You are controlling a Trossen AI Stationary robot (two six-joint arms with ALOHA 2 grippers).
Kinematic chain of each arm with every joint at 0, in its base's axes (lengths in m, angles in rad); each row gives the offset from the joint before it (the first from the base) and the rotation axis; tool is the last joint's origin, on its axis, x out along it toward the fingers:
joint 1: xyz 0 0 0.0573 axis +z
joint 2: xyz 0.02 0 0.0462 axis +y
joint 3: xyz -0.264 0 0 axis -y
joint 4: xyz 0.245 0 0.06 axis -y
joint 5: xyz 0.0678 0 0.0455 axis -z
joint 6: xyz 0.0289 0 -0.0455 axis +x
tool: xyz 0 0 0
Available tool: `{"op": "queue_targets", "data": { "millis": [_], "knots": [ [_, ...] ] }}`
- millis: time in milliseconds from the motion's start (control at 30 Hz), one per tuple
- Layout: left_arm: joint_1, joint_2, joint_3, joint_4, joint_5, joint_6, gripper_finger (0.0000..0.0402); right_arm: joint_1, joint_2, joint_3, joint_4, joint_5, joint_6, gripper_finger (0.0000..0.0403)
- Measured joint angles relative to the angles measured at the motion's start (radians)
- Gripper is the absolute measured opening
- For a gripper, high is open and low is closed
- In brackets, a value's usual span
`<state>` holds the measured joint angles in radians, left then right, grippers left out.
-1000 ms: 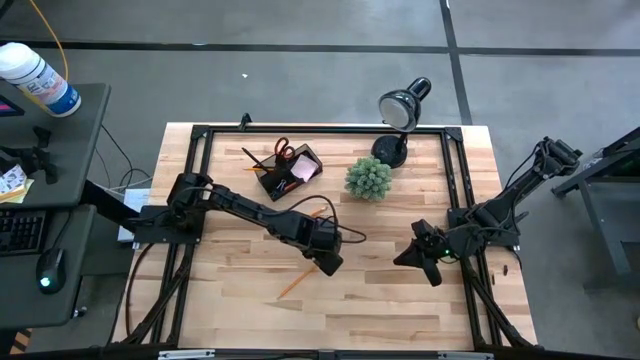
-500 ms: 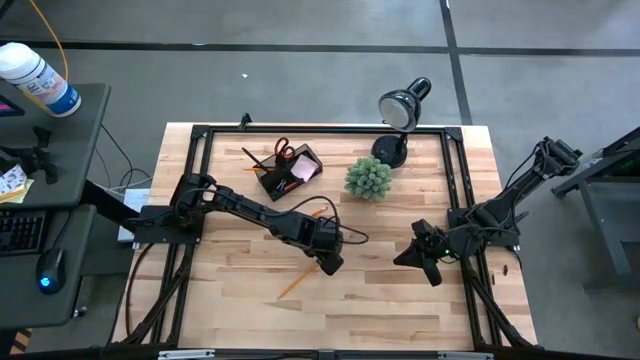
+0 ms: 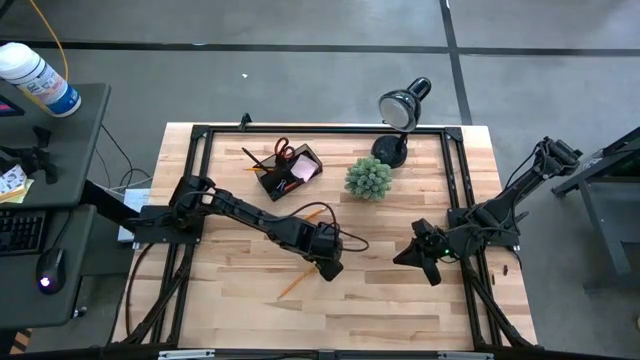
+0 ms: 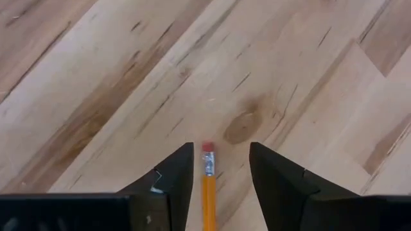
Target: Pick and place office supplies into organizer
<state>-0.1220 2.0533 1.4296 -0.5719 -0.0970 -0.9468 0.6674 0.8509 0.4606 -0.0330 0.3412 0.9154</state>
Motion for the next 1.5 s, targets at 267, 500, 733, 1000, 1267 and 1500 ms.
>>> {"op": "queue_targets", "data": {
  "millis": [267,500,733,1000,1267,1500],
  "knots": [
    [-0.005,0.0,0.0,0.0,-0.001,0.022,0.0138,0.0,0.0,0.0,0.0,0.0,0.0,0.0005],
    [-0.004,0.019,0.0,0.019,-0.018,0.058,0.0138,0.0,0.0,0.0,0.0,0.0,0.0,0.0007],
    [-0.005,0.073,0.016,0.075,-0.006,0.065,0.0138,0.0,0.0,0.0,-0.004,-0.004,0.021,0.0007],
    [-0.004,0.081,0.063,0.001,-0.033,0.053,0.0138,0.0,0.0,0.0,-0.012,-0.011,0.025,0.0007],
    [-0.002,0.08,0.157,-0.073,-0.094,0.086,0.0138,0.0,0.0,0.0,-0.014,-0.011,0.019,0.0008],
    [-0.003,0.08,0.176,-0.224,-0.064,0.086,0.0138,0.0,0.0,0.0,-0.015,-0.011,0.019,0.0005]
  ]
}}
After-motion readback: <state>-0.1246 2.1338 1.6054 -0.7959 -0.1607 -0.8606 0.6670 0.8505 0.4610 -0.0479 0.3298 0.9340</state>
